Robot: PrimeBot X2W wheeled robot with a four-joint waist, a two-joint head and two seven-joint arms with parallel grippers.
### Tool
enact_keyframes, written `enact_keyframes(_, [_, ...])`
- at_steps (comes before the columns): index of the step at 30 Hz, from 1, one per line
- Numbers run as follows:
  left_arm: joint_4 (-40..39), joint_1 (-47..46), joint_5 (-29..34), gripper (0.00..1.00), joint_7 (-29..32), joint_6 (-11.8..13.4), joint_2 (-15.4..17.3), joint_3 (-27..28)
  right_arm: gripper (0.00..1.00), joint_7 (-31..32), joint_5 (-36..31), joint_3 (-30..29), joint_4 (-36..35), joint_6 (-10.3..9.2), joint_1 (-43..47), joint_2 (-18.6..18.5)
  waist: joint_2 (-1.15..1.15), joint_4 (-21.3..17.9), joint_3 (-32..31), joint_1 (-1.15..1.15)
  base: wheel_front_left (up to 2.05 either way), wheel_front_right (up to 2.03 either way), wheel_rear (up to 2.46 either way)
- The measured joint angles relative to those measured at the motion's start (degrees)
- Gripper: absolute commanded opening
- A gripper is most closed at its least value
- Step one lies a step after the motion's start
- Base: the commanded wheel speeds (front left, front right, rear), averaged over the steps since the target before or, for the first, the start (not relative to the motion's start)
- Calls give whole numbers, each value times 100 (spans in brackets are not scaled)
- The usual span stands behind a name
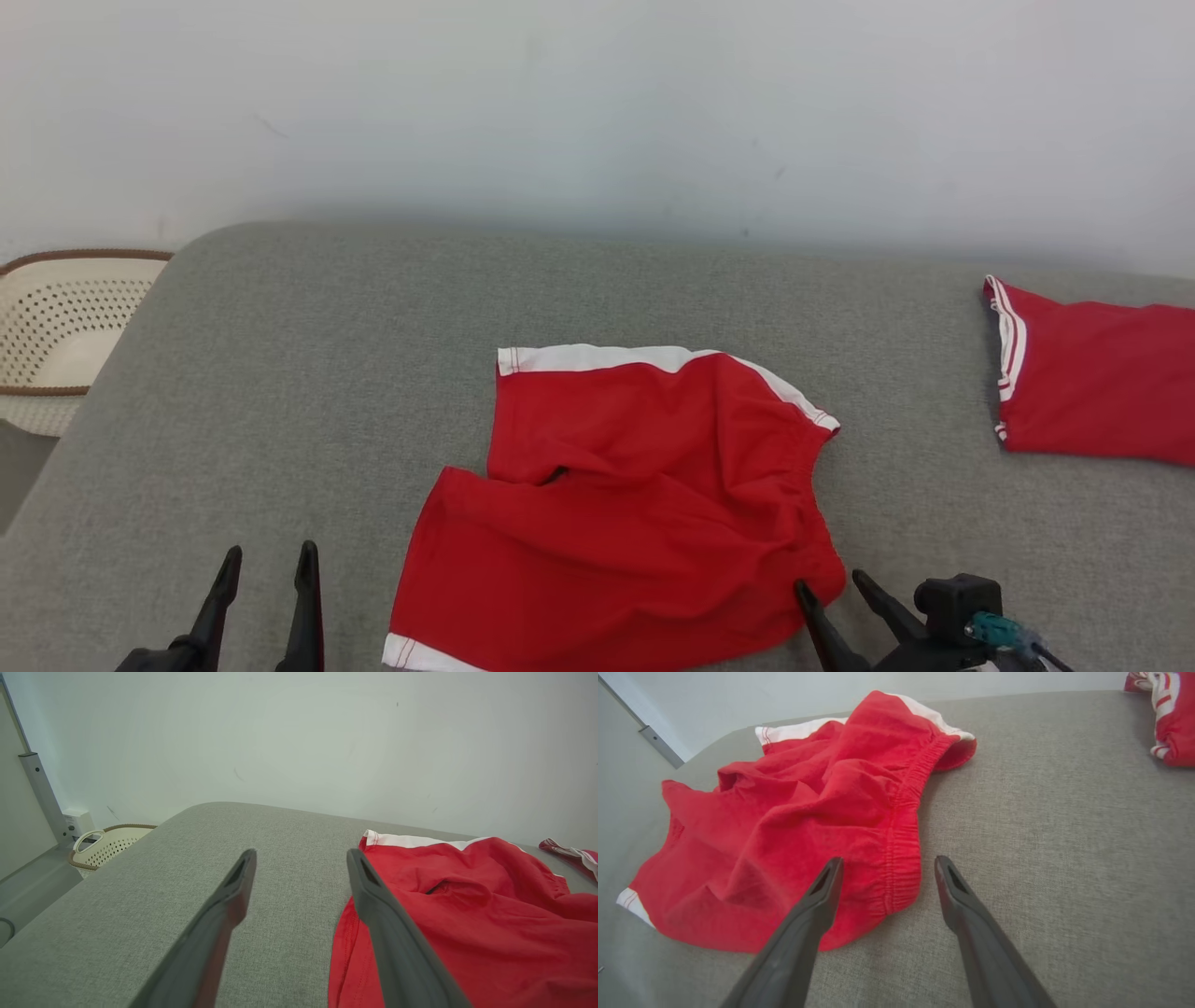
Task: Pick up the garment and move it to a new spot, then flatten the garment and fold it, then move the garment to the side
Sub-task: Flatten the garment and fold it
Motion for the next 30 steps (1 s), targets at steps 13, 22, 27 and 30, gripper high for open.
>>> enact_keyframes(13, [40,29,-10,100,0,-24,-83,45,0,67,742,576,845,0,-602,-254,0,384,75,0,0,0,0])
enact_keyframes(22, [54,102,-18,100,0,-65,-158,163,0,-89,893,485,157,0,-135,-250,0,263,68,1,0,0,0])
enact_keyframes(27, [46,198,-4,100,-1,-68,-204,210,0,280,766,200,-813,0,458,-234,0,112,73,1,0,0,0])
enact_keyframes(30, [31,222,20,100,-1,-65,-237,214,0,611,628,-20,-1432,0,844,-176,0,19,61,1,0,0,0])
